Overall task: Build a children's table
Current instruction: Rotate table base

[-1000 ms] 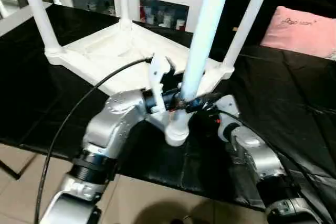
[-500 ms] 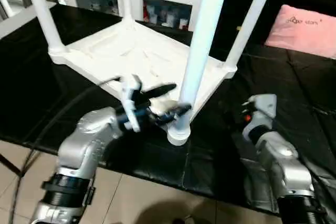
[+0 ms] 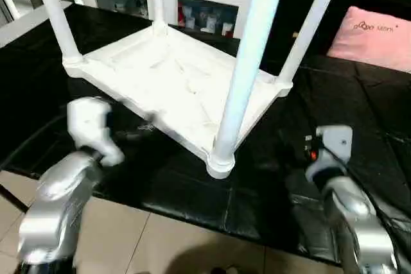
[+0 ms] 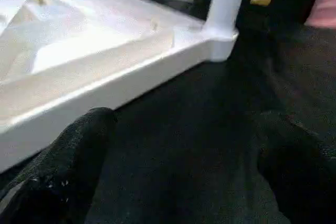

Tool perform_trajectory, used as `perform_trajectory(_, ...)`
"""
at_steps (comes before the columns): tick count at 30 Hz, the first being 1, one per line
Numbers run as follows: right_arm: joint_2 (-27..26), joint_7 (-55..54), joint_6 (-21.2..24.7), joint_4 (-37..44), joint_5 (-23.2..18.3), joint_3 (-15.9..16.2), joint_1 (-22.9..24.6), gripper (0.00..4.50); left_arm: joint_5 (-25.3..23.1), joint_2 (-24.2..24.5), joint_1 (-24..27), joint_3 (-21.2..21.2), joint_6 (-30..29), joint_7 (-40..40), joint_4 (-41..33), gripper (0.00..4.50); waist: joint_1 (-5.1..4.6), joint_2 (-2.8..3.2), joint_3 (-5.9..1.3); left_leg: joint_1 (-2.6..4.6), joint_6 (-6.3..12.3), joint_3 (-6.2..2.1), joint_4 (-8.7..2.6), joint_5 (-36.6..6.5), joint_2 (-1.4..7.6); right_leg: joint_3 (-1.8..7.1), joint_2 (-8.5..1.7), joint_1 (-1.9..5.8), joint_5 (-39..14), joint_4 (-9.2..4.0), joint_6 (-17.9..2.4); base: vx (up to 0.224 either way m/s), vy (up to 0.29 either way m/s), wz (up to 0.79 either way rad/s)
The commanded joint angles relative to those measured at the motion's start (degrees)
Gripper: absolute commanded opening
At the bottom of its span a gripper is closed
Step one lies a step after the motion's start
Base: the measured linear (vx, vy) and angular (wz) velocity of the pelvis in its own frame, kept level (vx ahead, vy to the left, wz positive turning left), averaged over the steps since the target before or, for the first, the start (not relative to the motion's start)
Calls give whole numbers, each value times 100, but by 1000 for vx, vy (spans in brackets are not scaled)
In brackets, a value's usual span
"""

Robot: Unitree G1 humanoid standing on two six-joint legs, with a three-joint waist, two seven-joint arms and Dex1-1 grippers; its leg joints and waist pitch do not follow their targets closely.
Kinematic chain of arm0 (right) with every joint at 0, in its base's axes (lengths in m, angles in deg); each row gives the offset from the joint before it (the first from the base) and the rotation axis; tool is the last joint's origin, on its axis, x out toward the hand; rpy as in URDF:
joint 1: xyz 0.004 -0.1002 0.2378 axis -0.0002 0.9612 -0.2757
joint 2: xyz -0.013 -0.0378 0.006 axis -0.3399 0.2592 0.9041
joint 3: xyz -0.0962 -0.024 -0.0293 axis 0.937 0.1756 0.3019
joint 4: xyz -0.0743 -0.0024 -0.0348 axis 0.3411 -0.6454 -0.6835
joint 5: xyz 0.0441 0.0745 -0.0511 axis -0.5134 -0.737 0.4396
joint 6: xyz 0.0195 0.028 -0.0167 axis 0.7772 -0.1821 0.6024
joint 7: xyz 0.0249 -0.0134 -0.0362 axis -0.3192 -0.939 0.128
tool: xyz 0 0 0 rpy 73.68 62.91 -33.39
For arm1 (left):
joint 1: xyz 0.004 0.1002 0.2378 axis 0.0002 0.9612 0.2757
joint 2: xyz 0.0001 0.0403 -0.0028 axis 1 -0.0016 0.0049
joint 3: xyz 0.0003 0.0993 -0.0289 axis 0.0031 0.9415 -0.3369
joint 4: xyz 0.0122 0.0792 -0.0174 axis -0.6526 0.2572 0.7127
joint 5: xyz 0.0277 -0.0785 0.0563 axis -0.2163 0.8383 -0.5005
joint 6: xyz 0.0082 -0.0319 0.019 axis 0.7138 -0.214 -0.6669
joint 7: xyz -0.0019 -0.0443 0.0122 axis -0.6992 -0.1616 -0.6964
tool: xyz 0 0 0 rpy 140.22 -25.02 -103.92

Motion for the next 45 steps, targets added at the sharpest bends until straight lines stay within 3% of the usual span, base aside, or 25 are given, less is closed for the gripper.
perform_trajectory(1, -130, -107, 154, 143, -162, -41, 74, 450, -261, 74, 41, 207, 63, 153, 20, 447, 8, 132, -315, 305, -240, 324, -176, -1232, 126, 545, -126, -96, -1956, -640, -524, 0, 0, 0)
perform_trajectory(6, -275, -276, 315, 272, -275, -162, 104, 450, -416, 86, -21, 333, 89, 125, 94, 447, 416, -33, -351, -310, 239, -186, 670, -901, -288, 2293, -588, 559, -2878, -890, -612, 0, 61, -48)
perform_trajectory(9, -192, -308, 3, 296, 4, -51, 165, 450, -472, 141, -86, 339, 48, 107, 132, 447, 402, 118, -310, -273, 436, -690, 580, -675, -466, 2474, -215, 427, -2173, -983, -410, -29, 217, -56)
perform_trajectory(11, -238, -316, -43, 315, -33, -75, 167, 450, -455, 176, -114, 330, 41, 111, 164, 447, 316, 231, -316, 60, 853, -664, -3, -589, -544, 2197, 220, 316, -2317, -979, 63, -60, 314, -59)
perform_trajectory(12, -312, -320, -130, 313, -124, -131, 158, 450, -468, 205, -121, 328, 46, 126, 185, 447, -60, 453, -438, 291, 1757, -609, -662, -737, 62, 310, 319, -449, -1749, 848, 162, -77, 354, -45)
perform_trajectory(14, -348, -293, -210, 308, -241, -196, 140, 450, -465, 237, -132, 310, 7, 164, 207, 447, -36, 460, -245, 30, 1472, -190, -889, -715, 274, -473, -81, -471, -1346, 1130, -112, -94, 344, -46)
perform_trajectory(16, -243, -510, -211, 244, -50, -297, 64, 450, -360, 191, -117, 252, -111, 206, 143, 447, -83, 375, -264, 199, 635, -127, -972, -1188, 124, -835, -202, -143, -963, 904, -177, -70, 319, -64)
perform_trajectory(17, -190, -578, -239, 216, 71, -288, 46, 450, -317, 174, -101, 247, -141, 191, 111, 447, -153, 339, -407, 468, -697, -79, -993, -994, 73, -816, -351, -113, -510, 517, -443, -24, 279, -67)
perform_trajectory(18, -154, -612, -262, 197, 148, -275, 37, 450, -290, 163, -90, 246, -157, 177, 94, 447, 93, 261, -457, 8, -2195, -104, -413, -852, -56, -234, -1493, 417, -358, 77, -1180, -33, 205, -36)
perform_trajectory(19, -195, -598, -112, 214, 28, -316, 22, 450, -310, 151, -49, 277, -161, 173, 48, 447, 92, 280, -553, -469, -1247, -1079, 1288, -195, 366, 676, -2988, 860, 1116, -314, -2047, -33, 205, -36)
perform_trajectory(20, -249, -587, 27, 230, -98, -357, 7, 450, -310, 125, -1, 302, -117, 165, 10, 447, 31, 377, -473, -595, -1113, -1293, 1219, 159, 455, 361, -2787, 988, 1413, -234, -1954, 11, 116, -33)
perform_trajectory(21, -281, -562, 95, 235, -180, -380, -6, 450, -319, 108, 36, 321, -95, 177, -11, 447, -47, 355, -255, -377, -1257, -1357, 361, 672, 468, -765, -1436, 647, 607, -29, -1425, -53, 23, -44)
perform_trajectory(22, -273, -497, 92, 238, -214, -367, -9, 450, -341, 84, 71, 338, -78, 213, -12, 447, -114, 534, -179, -311, -1535, -1257, -150, 532, 315, -931, -620, 594, -166, 186, -1101, -53, 23, -44)
perform_trajectory(23, -253, -409, 33, 237, -215, -330, 3, 450, -376, 73, 97, 358, -41, 245, 2, 447, -254, 628, -208, -270, -1450, -1418, -475, 844, 420, -628, -362, 559, -280, 487, -785, -119, 70, -12)
perform_trajectory(27, -150, -206, -79, 208, -249, -215, 33, 450, -489, -14, 139, 419, 2, 405, 9, 447, -247, 557, -246, -115, -1018, -1106, -394, 5, 49, -174, -693, 624, -69, -127, -570, -74, 101, 5)
perform_trajectory(34, 39, -10, 55, 64, -141, -132, -167, 450, -559, -90, 145, 473, 3, 517, -6, 447, -291, 492, -198, 112, 1025, -1382, -1073, -1991, 901, -105, -488, 335, -1066, 244, -826, -51, -109, 15)
perform_trajectory(35, 54, -31, 125, 43, -163, -169, -225, 450, -563, -99, 136, 469, 6, 553, -8, 447, -276, 386, -281, 154, 1531, -1215, -944, -1552, 723, 9, -577, 304, -839, 74, -1343, -3, -275, 14)
perform_trajectory(36, 55, -64, 151, 26, -183, -215, -267, 450, -560, -117, 127, 455, 36, 577, -13, 447, -166, 242, -280, -364, 1754, -1305, -754, -1409, 67, 12, -688, 628, -1031, -238, -1926, -53, -276, 35)
perform_trajectory(37, 57, -88, 169, 11, -202, -252, -302, 450, -559, -132, 118, 444, 59, 597, -16, 447, 22, 81, -383, -447, 1524, -665, 327, -820, -547, -124, -1007, 678, -2030, -947, -2572, -53, -276, 35)
perform_trajectory(38, 100, -43, 158, -19, -237, -263, -333, 450, -544, -163, 98, 403, 21, 663, -20, 447, 65, -40, -452, -498, 1122, -116, 961, -663, -636, 128, -785, 805, -1994, -886, -2586, -56, -259, 30)
perform_trajectory(39, 139, -4, 148, -38, -256, -263, -353, 450, -534, -184, 81, 377, -16, 711, -24, 447, 80, -30, -388, -640, 1084, -113, 962, -476, -619, 127, -774, 873, -1618, -817, -2273, 1, -264, 1)
perform_trajectory(41, 201, 151, 180, -47, -315, -212, -346, 450, -593, -164, 50, 379, 40, 728, 25, 447, 204, -29, -339, -564, 1073, -94, 553, 29, -595, 43, -761, 919, -342, -814, 73, 0, -250, -2)
perform_trajectory(43, 212, 200, 200, -31, -320, -180, -335, 450, -619, -142, 42, 385, 75, 720, 44, 447, 335, 288, -400, -431, 1545, -425, -43, 498, -53, -67, -810, 885, 76, -874, 1778, -8, -191, 0)
perform_trajectory(44, 206, 232, 190, 8, -288, -106, -324, 450, -705, -79, 30, 382, 151, 737, 75, 447, 150, 394, -499, -138, 2499, -1169, -426, 612, 1311, -206, -915, 588, 319, 53, 1783, 17, -130, -5)
perform_trajectory(45, 205, 235, 188, 13, -283, -96, -324, 450, -715, -70, 28, 382, 163, 740, 79, 447, 9, 321, -580, 436, 3135, -1260, -176, 2016, 1523, 287, -1083, -232, 153, 586, 951, 30, -78, -1)
